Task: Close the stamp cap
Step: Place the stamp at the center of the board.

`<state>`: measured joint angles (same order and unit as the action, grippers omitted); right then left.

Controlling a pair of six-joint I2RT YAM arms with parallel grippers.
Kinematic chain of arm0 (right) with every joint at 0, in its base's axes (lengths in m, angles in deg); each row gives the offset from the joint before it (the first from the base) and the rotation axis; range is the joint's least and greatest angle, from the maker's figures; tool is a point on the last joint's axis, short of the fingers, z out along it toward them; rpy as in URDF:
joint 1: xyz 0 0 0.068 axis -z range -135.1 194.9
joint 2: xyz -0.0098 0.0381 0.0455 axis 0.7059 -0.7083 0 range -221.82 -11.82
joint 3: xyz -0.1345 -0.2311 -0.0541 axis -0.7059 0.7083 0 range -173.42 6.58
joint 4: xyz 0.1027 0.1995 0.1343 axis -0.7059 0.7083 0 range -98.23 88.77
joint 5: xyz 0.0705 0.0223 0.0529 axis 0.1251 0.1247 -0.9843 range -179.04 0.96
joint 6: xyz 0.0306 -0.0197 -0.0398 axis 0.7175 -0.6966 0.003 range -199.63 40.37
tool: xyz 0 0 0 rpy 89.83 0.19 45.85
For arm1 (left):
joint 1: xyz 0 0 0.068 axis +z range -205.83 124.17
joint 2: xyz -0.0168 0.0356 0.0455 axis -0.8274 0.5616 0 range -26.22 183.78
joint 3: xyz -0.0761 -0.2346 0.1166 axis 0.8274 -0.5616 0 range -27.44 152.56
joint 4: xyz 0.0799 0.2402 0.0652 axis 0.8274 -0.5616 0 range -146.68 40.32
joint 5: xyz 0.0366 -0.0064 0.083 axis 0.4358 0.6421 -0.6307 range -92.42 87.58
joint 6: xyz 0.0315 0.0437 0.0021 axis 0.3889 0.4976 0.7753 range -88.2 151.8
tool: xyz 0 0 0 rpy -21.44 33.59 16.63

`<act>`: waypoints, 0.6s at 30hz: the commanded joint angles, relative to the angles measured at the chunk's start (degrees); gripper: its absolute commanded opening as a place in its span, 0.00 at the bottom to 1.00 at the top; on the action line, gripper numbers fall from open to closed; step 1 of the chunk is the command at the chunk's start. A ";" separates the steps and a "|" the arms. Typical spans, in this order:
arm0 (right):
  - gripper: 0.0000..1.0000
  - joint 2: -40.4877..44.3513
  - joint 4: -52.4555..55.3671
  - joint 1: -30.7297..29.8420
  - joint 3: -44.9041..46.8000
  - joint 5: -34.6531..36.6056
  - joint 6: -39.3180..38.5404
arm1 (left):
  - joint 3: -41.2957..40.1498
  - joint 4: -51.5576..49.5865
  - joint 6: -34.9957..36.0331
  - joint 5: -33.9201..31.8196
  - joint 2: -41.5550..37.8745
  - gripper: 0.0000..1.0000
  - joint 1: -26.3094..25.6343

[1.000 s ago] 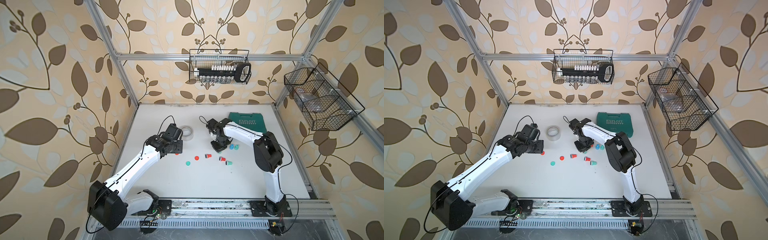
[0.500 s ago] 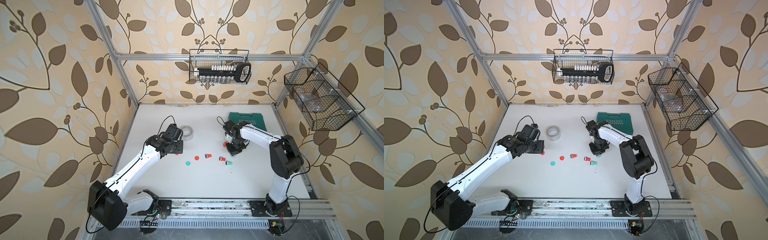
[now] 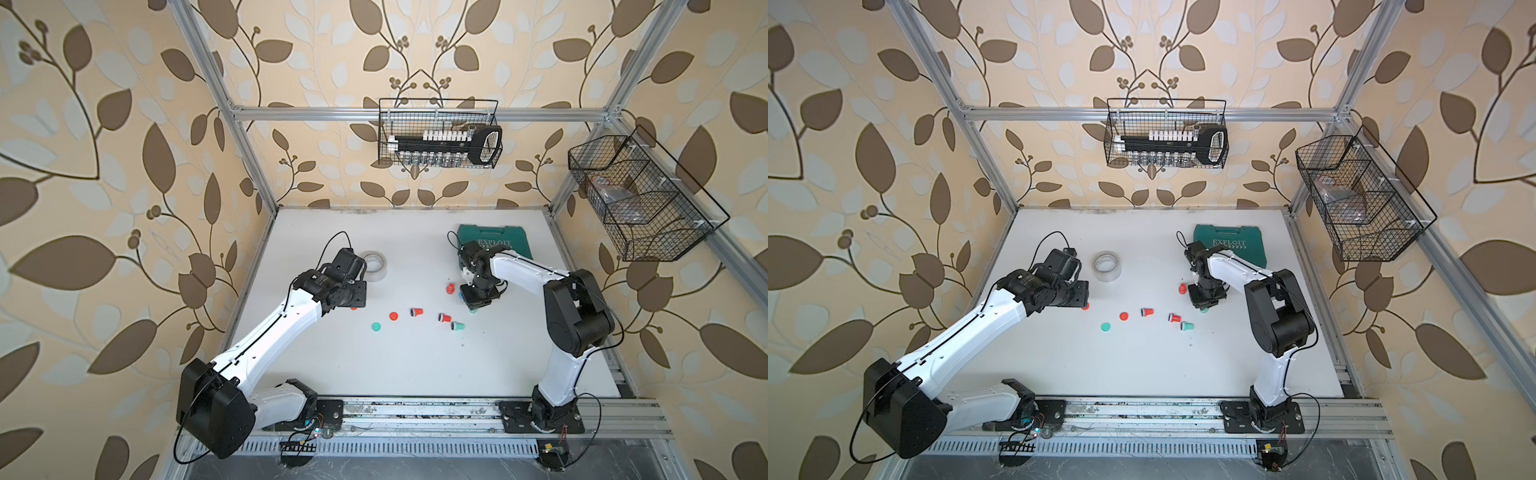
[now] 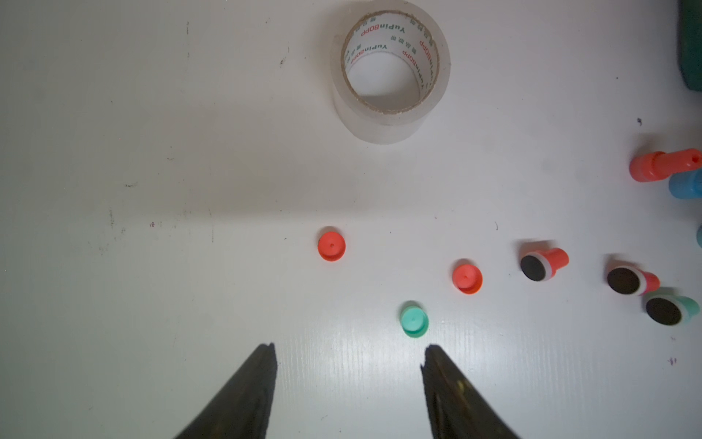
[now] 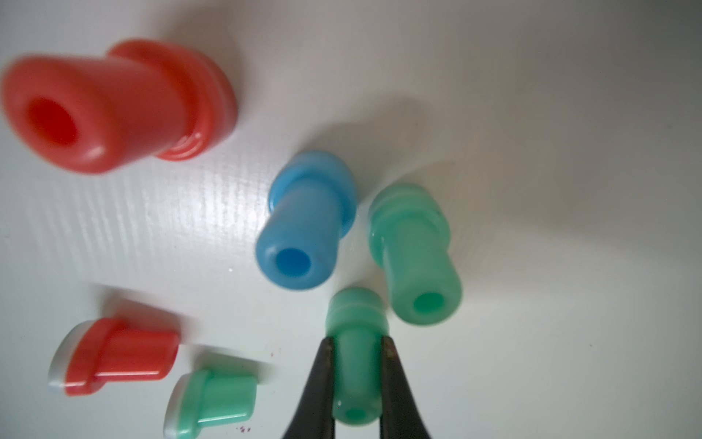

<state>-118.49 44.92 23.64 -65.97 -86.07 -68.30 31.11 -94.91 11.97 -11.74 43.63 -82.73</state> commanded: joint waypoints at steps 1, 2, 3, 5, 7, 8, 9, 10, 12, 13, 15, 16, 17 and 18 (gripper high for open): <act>0.13 -0.21 0.33 0.06 -0.33 -0.65 -0.46 | 1.92 -0.29 0.75 0.01 -0.32 0.64 0.35; 0.16 0.04 0.43 -0.01 -0.28 -0.59 -0.43 | 1.90 -0.29 0.71 0.01 -0.36 0.64 0.35; 0.18 0.29 0.57 0.06 -0.32 -0.51 -0.41 | 1.92 -0.29 0.68 0.01 -0.33 0.64 0.35; 0.20 1.12 1.05 0.06 -0.59 -0.29 -0.43 | 1.88 -0.29 0.64 0.01 -0.32 0.64 0.35; 0.23 1.72 1.61 0.03 -1.08 -0.19 -0.43 | 1.92 -0.29 0.65 0.09 -0.32 0.64 0.35; 0.23 2.03 2.03 0.02 -1.46 -0.24 -0.52 | 1.92 -0.29 0.67 0.10 -0.33 0.64 0.35; 0.24 2.27 2.50 0.00 -1.76 -0.18 -0.52 | 1.93 -0.29 0.67 0.09 -0.32 0.64 0.35; 0.24 2.62 3.06 -0.02 -2.12 -0.06 -0.60 | 1.92 -0.28 0.65 0.09 -0.32 0.64 0.35; 0.24 3.57 3.77 -0.04 -2.63 0.08 -0.61 | 1.88 -0.29 0.67 0.03 -0.42 0.64 0.35; 0.25 4.07 4.11 -0.08 -2.80 0.12 -0.52 | 1.84 -0.32 0.63 -0.02 -0.50 0.64 0.35; 0.25 5.08 5.00 -0.07 -3.18 0.34 -0.44 | 1.84 -0.30 0.66 -0.08 -0.59 0.64 0.35; 0.25 5.68 5.41 -0.18 -3.28 0.40 -0.35 | 1.84 -0.29 0.62 -0.13 -0.67 0.64 0.35; 0.25 6.45 5.75 -0.35 -3.30 0.47 -0.26 | 1.86 -0.29 0.61 -0.08 -0.67 0.64 0.35; 0.25 7.13 6.00 -0.55 -3.22 0.47 -0.13 | 1.84 -0.29 0.60 -0.04 -0.67 0.64 0.35</act>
<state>-113.66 48.37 23.53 -67.41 -86.03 -68.67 31.11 -94.91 11.97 -11.74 43.63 -82.73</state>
